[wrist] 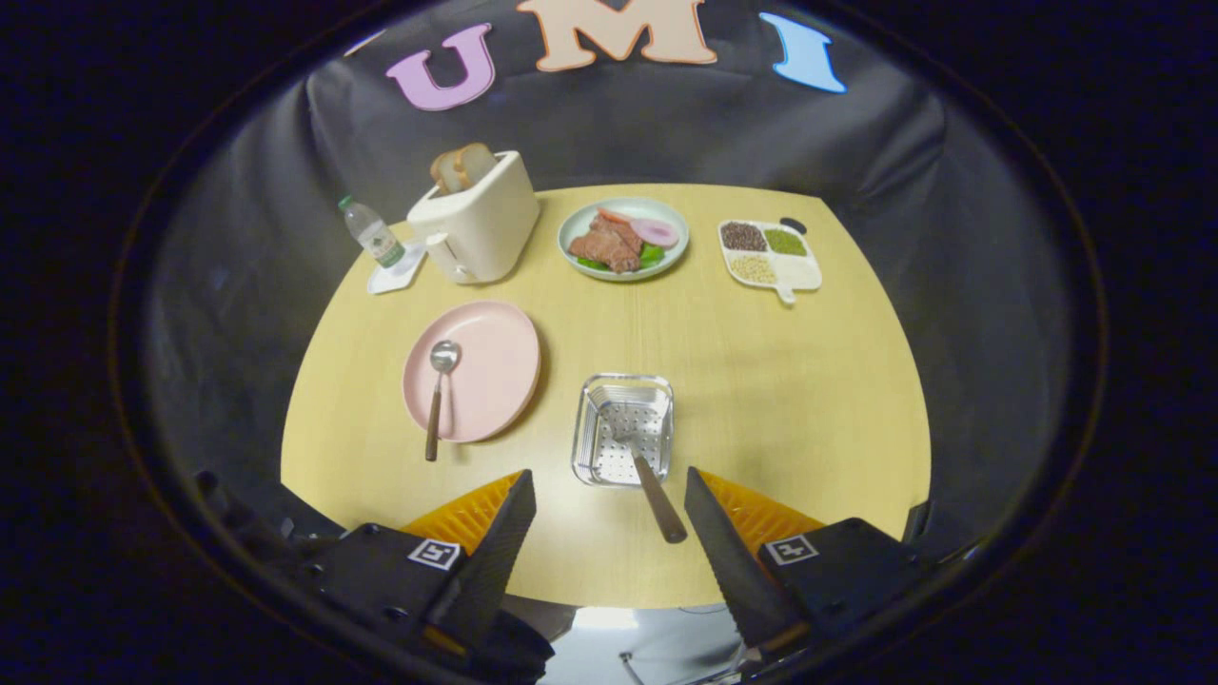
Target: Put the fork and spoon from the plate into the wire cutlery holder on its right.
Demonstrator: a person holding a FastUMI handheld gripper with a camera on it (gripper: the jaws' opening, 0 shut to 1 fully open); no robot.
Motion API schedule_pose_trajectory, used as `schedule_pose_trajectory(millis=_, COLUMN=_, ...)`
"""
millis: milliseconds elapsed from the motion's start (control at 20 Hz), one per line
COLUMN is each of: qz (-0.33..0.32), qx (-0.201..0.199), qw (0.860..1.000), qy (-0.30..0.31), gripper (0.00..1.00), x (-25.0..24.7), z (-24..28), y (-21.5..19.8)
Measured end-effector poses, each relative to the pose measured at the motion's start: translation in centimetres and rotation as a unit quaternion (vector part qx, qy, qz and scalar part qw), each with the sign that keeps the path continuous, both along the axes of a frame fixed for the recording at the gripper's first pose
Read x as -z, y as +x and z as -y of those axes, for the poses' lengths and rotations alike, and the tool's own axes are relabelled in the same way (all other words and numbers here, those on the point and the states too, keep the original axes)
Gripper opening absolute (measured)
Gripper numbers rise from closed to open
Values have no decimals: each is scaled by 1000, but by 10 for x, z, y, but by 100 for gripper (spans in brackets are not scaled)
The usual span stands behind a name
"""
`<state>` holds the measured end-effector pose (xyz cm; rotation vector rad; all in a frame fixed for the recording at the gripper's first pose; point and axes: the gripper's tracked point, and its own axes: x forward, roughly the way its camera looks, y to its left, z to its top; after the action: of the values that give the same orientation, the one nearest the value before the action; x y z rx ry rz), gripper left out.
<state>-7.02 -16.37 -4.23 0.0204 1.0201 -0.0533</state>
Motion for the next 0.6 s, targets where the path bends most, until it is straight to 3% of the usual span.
schedule_pose_trajectory(millis=350, qz=57, qx=-49, qw=997, qy=29, gripper=99, x=-3, z=-67, y=7)
schedule_pose_trajectory(millis=600, qz=74, qx=-79, qw=992, qy=60, gripper=99, x=25, z=-124, y=12)
